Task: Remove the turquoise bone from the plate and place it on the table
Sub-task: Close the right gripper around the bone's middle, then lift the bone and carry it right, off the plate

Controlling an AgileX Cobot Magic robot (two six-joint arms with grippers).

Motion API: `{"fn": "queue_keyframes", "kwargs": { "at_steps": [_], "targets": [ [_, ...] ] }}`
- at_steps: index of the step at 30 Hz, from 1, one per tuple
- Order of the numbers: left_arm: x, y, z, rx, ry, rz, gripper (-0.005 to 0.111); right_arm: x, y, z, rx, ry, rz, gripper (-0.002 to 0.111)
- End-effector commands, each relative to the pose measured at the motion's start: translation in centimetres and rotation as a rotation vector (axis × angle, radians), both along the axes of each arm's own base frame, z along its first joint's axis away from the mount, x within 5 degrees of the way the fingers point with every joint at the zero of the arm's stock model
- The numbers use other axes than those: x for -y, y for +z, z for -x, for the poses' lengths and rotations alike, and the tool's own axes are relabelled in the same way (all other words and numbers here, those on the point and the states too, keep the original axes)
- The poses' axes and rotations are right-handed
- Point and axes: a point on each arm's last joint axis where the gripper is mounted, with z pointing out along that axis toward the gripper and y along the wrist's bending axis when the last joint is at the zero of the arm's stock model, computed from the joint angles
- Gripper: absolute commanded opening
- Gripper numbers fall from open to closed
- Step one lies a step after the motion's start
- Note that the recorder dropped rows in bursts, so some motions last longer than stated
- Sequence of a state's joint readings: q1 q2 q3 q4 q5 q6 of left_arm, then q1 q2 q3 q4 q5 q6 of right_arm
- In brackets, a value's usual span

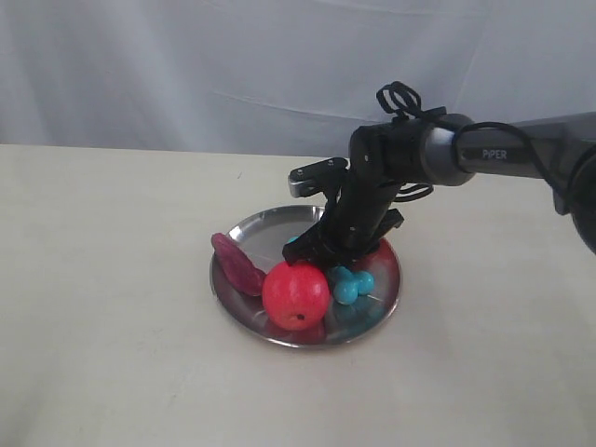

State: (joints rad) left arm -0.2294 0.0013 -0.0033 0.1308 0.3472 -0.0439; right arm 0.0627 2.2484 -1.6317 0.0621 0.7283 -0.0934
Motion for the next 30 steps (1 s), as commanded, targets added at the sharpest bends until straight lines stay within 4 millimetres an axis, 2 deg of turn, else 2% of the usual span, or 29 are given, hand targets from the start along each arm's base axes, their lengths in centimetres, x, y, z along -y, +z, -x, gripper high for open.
{"fn": "queue_keyframes", "kwargs": {
  "at_steps": [1, 7, 15, 19, 23, 28, 30],
  "targets": [
    [0.0, -0.1, 0.0, -0.001, -0.002, -0.001, 0.000, 0.0, 0.1, -0.2, 0.011, 0.001, 0.003, 0.048],
    [0.0, -0.1, 0.0, -0.001, -0.002, -0.001, 0.000, 0.0, 0.0, -0.2, 0.008, 0.001, 0.003, 0.046],
    [0.0, -0.1, 0.0, -0.001, -0.002, -0.001, 0.000, 0.1, 0.0, -0.2, 0.009, 0.005, 0.009, 0.000],
    [0.0, -0.1, 0.0, -0.001, -0.002, -0.001, 0.000, 0.1, 0.1, -0.2, 0.010, 0.003, 0.008, 0.000],
    [0.0, -0.1, 0.0, -0.001, -0.002, -0.001, 0.000, 0.1, 1.1, -0.2, 0.033, 0.005, 0.008, -0.001],
    [0.0, -0.1, 0.0, -0.001, -0.002, -0.001, 0.000, 0.1, 4.3, 0.1, 0.089, 0.004, 0.003, -0.001],
    [0.0, -0.1, 0.0, -0.001, -0.002, -0.001, 0.000, 0.1, 6.3, 0.5, 0.115, 0.005, 0.001, -0.001]
  ]
}}
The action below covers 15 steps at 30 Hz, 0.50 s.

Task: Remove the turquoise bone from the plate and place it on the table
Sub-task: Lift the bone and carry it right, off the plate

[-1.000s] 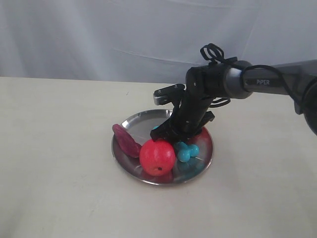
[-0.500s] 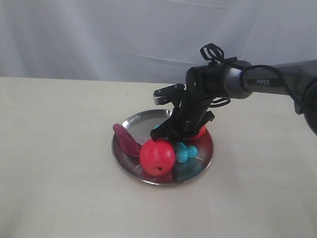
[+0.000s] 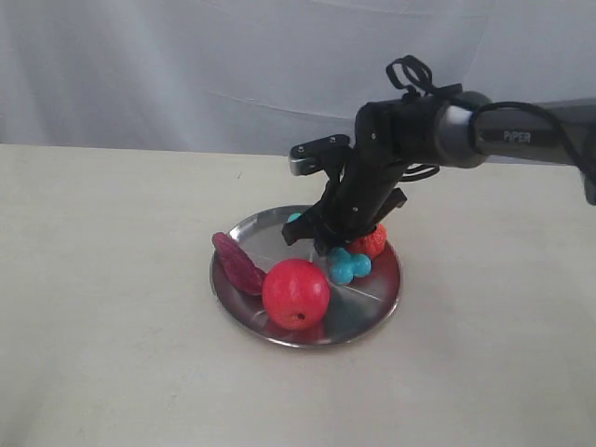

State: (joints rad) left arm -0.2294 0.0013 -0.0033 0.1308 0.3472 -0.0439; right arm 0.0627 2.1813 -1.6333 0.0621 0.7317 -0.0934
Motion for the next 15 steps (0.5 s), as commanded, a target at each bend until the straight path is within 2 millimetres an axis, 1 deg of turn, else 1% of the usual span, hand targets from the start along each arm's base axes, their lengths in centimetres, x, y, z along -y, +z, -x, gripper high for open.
{"fn": "queue_keyframes", "kwargs": {
  "at_steps": [1, 6, 7, 9, 11, 12, 15],
  "targets": [
    [0.0, -0.1, 0.0, -0.001, -0.002, -0.001, 0.000, 0.1, 3.9, 0.6, 0.055, 0.005, 0.005, -0.001],
    [0.0, -0.1, 0.0, -0.001, -0.002, -0.001, 0.000, 0.2, 8.2, 2.1, 0.089, -0.036, -0.020, -0.001],
    [0.0, -0.1, 0.0, -0.001, -0.002, -0.001, 0.000, 0.2, 9.4, 2.8, 0.085, -0.041, -0.023, -0.001],
    [0.0, -0.1, 0.0, -0.001, -0.002, -0.001, 0.000, 0.3, 11.1, 3.8, 0.074, -0.065, -0.029, -0.001],
    [0.0, -0.1, 0.0, -0.001, -0.002, -0.001, 0.000, 0.4, 12.1, 4.5, 0.062, -0.118, -0.037, -0.001],
    [0.0, -0.1, 0.0, -0.001, -0.002, -0.001, 0.000, 0.8, 13.1, 5.2, 0.056, -0.164, -0.029, -0.001],
    [0.0, -0.1, 0.0, -0.001, -0.002, -0.001, 0.000, 1.3, 14.3, 6.2, 0.043, -0.198, 0.019, -0.001]
  ]
}}
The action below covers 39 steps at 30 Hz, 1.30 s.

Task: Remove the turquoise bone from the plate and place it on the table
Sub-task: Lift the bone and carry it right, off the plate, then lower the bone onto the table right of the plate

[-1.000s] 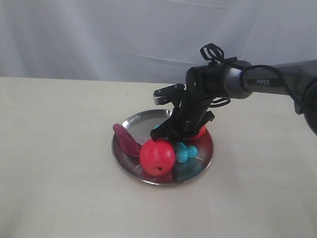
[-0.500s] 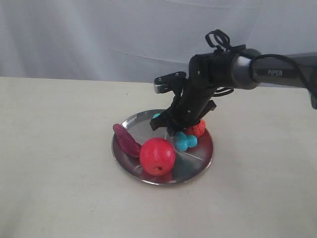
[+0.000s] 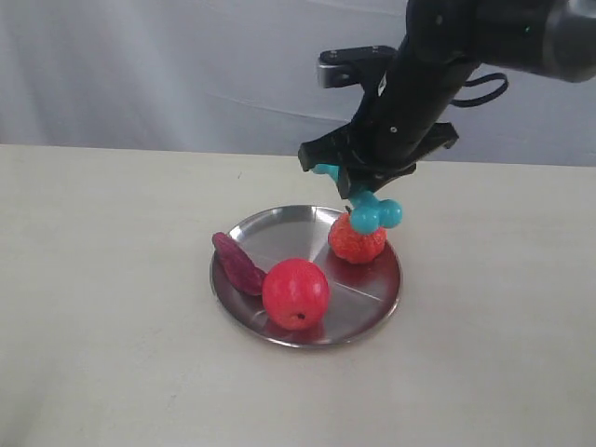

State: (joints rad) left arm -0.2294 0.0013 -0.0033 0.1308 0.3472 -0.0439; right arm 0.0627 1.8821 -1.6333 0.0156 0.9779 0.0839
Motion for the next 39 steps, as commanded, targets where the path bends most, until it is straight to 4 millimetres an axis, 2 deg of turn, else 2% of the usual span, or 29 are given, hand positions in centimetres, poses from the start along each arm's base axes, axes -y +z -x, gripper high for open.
{"fn": "queue_keyframes", "kwargs": {
  "at_steps": [1, 5, 8, 13, 17, 21, 26, 31, 39],
  "targets": [
    [0.0, -0.1, 0.0, -0.001, -0.002, -0.001, 0.000, 1.0, 2.3, 1.7, -0.019, -0.062, 0.072, -0.001],
    [0.0, -0.1, 0.0, -0.001, -0.002, -0.001, 0.000, 1.9, 3.4, 2.8, -0.050, -0.104, 0.147, -0.001],
    [0.0, -0.1, 0.0, -0.001, -0.002, -0.001, 0.000, 2.9, 4.4, 3.5, -0.044, -0.142, 0.122, -0.001],
    [0.0, -0.1, 0.0, -0.001, -0.002, -0.001, 0.000, 6.3, 5.6, 5.2, -0.050, -0.229, 0.071, -0.001],
    [0.0, -0.1, 0.0, -0.001, -0.002, -0.001, 0.000, 8.5, 5.2, 7.0, -0.039, -0.290, 0.075, -0.001],
    [0.0, -0.1, 0.0, -0.001, -0.002, -0.001, 0.000, 9.6, 2.7, 8.1, -0.059, -0.320, 0.069, -0.001],
    [0.0, -0.1, 0.0, -0.001, -0.002, -0.001, 0.000, 9.4, -1.5, 8.1, -0.077, -0.325, 0.030, -0.001],
    [0.0, -0.1, 0.0, -0.001, -0.002, -0.001, 0.000, 9.4, -5.4, 7.1, -0.087, -0.356, -0.003, -0.001],
    [0.0, -0.1, 0.0, -0.001, -0.002, -0.001, 0.000, 9.7, -9.8, 4.9, -0.086, -0.360, -0.019, -0.001]
  ]
}}
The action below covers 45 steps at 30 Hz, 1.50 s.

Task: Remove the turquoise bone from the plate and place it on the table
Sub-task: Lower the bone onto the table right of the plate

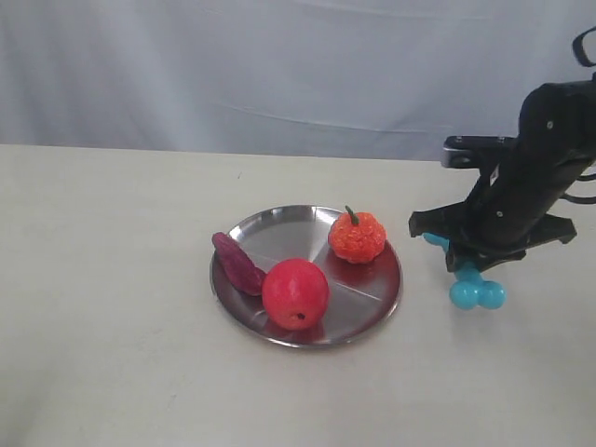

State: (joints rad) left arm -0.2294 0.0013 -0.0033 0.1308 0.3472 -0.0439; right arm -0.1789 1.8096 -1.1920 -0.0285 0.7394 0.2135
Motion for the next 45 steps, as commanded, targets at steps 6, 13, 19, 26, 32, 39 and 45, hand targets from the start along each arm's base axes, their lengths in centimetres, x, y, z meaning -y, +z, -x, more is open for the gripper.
{"fn": "queue_keyframes", "kwargs": {
  "at_steps": [6, 13, 19, 26, 32, 39, 45],
  "targets": [
    [0.0, -0.1, 0.0, -0.001, -0.002, -0.001, 0.000, 0.9, -3.4, -1.8, 0.044, -0.021, 0.002, -0.001],
    [0.0, -0.1, 0.0, -0.001, -0.002, -0.001, 0.000, 2.0, -4.7, -2.0, 0.032, -0.016, 0.026, -0.001],
    [0.0, -0.1, 0.0, -0.001, -0.002, -0.001, 0.000, 2.1, -5.4, -2.1, 0.023, -0.004, 0.037, -0.001],
    [0.0, -0.1, 0.0, -0.001, -0.002, -0.001, 0.000, 2.0, -6.1, -2.2, 0.015, -0.014, 0.020, -0.001],
    [0.0, -0.1, 0.0, -0.001, -0.002, -0.001, 0.000, 2.0, -6.2, -2.2, 0.010, -0.014, 0.019, -0.001],
    [0.0, -0.1, 0.0, -0.001, -0.002, -0.001, 0.000, 2.0, -6.3, -2.1, -0.002, -0.015, 0.016, -0.001],
    [0.0, -0.1, 0.0, -0.001, -0.002, -0.001, 0.000, 2.0, -6.3, -2.1, -0.002, -0.017, 0.014, -0.001]
  ]
}}
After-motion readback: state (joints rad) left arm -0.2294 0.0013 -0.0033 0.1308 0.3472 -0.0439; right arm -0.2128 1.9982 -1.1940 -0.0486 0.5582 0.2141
